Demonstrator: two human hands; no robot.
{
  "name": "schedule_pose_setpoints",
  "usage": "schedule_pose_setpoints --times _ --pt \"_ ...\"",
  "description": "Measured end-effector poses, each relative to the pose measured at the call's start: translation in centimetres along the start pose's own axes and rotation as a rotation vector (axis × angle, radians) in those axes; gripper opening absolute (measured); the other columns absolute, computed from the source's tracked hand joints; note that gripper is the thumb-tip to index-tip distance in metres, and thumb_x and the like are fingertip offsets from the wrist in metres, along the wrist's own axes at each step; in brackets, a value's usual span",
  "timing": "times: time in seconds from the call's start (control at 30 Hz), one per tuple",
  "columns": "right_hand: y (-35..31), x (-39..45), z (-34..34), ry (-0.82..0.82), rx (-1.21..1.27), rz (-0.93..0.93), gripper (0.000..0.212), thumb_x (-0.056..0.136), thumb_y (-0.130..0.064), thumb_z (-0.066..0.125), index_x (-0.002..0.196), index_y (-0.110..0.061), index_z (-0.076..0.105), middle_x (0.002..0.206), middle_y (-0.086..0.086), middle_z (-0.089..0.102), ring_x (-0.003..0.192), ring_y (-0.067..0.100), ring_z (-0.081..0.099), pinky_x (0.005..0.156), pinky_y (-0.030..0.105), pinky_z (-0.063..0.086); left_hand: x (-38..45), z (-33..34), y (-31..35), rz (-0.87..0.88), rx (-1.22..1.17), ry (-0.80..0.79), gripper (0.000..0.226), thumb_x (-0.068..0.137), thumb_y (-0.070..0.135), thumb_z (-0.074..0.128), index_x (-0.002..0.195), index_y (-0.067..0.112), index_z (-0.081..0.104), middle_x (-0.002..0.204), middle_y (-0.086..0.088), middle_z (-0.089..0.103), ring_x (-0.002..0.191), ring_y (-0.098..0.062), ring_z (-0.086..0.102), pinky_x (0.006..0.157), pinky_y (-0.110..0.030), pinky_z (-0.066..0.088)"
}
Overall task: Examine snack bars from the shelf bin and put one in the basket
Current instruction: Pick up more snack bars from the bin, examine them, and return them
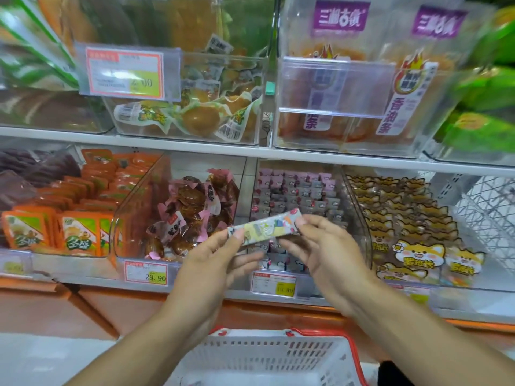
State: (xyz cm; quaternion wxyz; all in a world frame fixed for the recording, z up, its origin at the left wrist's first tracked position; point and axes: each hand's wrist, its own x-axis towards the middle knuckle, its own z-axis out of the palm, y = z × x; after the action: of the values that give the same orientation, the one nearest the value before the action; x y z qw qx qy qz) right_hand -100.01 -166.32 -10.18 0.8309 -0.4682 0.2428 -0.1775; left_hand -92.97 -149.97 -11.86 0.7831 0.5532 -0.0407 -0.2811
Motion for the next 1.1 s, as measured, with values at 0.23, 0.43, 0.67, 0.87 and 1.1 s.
schedule_pose_setpoints --times 0.23,0.43,0.67,0.87,1.1 --pt "-0.7 -0.3 -2.6 -0.078 -0.216 0.036 0.012 0.095 -0.014 0.066 0.084 -0.017 0.071 0.107 0.015 0.075 0.091 0.026 0.072 0.069 0.029 0.060 0.3 -0.9 0.1 -0.053 -0.153 0.097 0.033 0.068 0.025 0.077 0.095 0.006 0.079 0.102 -0.015 0.078 0.091 -0.022 0.077 0.068 -0.023 0.060" --pt "-1.8 0.4 -4.0 -0.337 -0.360 -0.127 0.066 0.072 -0.014 0.084 0.131 -0.023 0.055 0.126 0.003 0.071 0.109 0.018 0.071 0.082 0.030 0.060 0.8 -0.5 0.4 -0.063 -0.158 0.047 0.029 0.070 0.024 0.076 0.091 0.004 0.079 0.103 -0.015 0.077 0.088 -0.019 0.077 0.066 -0.022 0.059" --pt "-1.0 -0.4 -3.3 -0.337 -0.475 -0.244 0.036 0.076 -0.020 0.083 0.109 -0.028 0.071 0.110 0.003 0.077 0.084 0.017 0.075 0.069 0.024 0.058 0.4 0.2 0.2 -0.028 -0.128 -0.017 0.027 0.075 0.028 0.072 0.093 0.009 0.075 0.108 -0.016 0.076 0.096 -0.028 0.075 0.073 -0.031 0.062" --pt "-1.4 -0.2 -2.9 -0.250 -0.339 -0.119 0.039 0.069 -0.036 0.085 0.102 -0.018 0.078 0.098 0.015 0.078 0.076 0.025 0.074 0.066 0.026 0.060 0.1 0.1 0.5 0.120 -0.031 -0.081 0.047 0.075 0.021 0.074 0.121 0.019 0.066 0.107 -0.010 0.076 0.095 -0.026 0.075 0.075 -0.027 0.060" --pt "-2.0 -0.2 -2.7 -0.241 -0.373 -0.044 0.044 0.080 -0.050 0.067 0.103 -0.014 0.079 0.104 0.011 0.078 0.077 0.020 0.074 0.061 0.019 0.058 0.1 -0.3 0.2 0.235 0.239 0.038 0.019 0.075 0.039 0.072 0.086 0.026 0.080 0.081 -0.010 0.077 0.075 -0.016 0.074 0.067 -0.019 0.056"
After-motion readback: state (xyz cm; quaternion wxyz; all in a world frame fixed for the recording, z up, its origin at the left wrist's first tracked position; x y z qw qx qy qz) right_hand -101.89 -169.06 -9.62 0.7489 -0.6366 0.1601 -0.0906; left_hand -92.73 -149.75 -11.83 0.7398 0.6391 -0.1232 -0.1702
